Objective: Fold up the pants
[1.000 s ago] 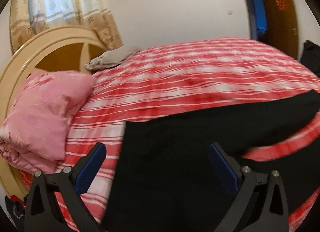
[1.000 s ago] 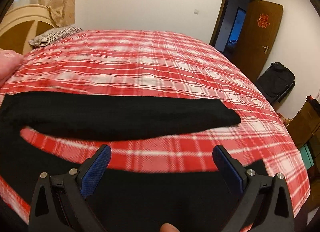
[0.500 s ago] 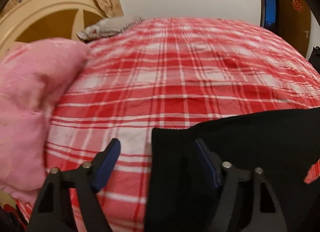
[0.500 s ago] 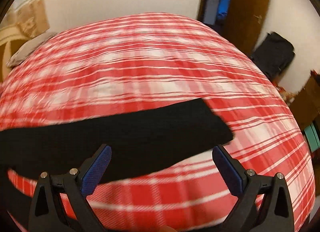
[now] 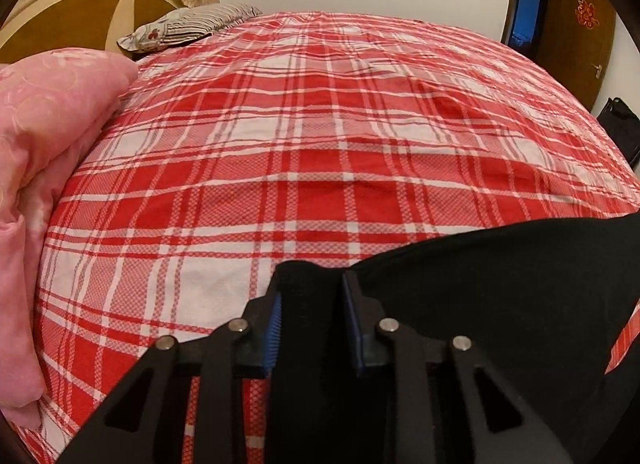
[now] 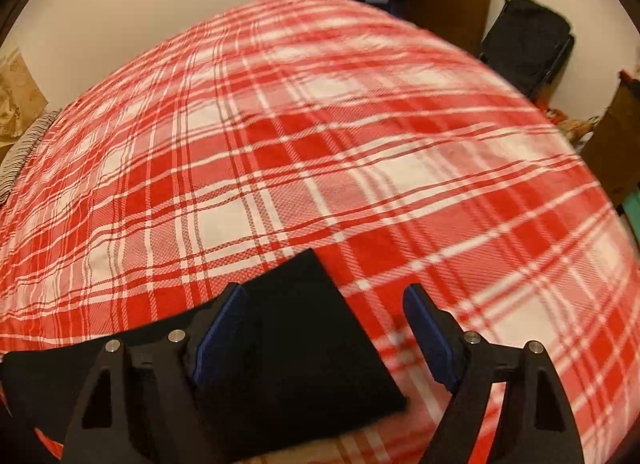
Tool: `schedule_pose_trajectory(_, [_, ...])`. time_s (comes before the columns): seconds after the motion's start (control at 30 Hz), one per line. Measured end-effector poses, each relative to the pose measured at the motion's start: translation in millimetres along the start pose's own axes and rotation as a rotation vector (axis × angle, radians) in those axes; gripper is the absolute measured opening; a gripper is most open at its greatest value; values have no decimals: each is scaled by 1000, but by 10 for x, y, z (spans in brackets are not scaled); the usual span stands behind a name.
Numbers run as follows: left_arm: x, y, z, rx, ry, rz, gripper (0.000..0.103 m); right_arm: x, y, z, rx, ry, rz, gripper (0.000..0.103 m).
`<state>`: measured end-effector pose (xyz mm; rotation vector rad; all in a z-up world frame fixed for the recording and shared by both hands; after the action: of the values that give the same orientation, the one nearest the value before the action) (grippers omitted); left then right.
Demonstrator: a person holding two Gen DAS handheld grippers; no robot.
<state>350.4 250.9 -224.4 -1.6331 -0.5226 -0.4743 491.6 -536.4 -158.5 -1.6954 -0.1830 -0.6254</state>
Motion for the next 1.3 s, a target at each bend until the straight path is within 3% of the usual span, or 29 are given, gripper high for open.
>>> schedule_pose_trajectory(0.17, [42,-2,36,50,-1,-6,45,48,277,114,-7,-59,29,81])
schedule_pose_trajectory(0.2, [41,-3,38,55,4,-4,47,42,323,122,2,-63,40,69])
schedule_pose_trajectory(0.27, [41,-15,60,72,9,0,54,41,362,140,6,-82,37,62])
schedule_pose_trajectory(0.33, [40,-6,82,61,2,9,54,43,350,170,39,-88,31,43])
schedule_pose_trajectory(0.37, [38,8,91,47,-1,19,52,45,338,177,47,-90,29,40])
schedule_pose_trajectory(0.43, [33,29,62,-16,-7,30,30,46,332,174,51,-91,24,27])
schedule_pose_trajectory(0.6, [46,59,-4,-39,34,40,21,20,270,203,59,-89,-4,14])
schedule_pose_trajectory(0.9, [68,-6,-64,-40,84,12,12,41,-275,177,68,-82,-116,12])
schedule_pose_trajectory(1.3, [137,-401,-114,-57,78,-111,12,-291,-1367,-291,223,11,-334,11])
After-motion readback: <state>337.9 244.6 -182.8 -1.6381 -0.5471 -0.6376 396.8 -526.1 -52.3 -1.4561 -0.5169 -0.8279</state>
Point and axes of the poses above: each gripper's, at about its wrist camera, not at the fingertips, and y roughly the way its jaws point, z to its left, x to its top, the point moved 7 cm from there along y, roughly the way its jaws point, and after that the axes turned 9 degrees about -x, right-handed, at the moved point
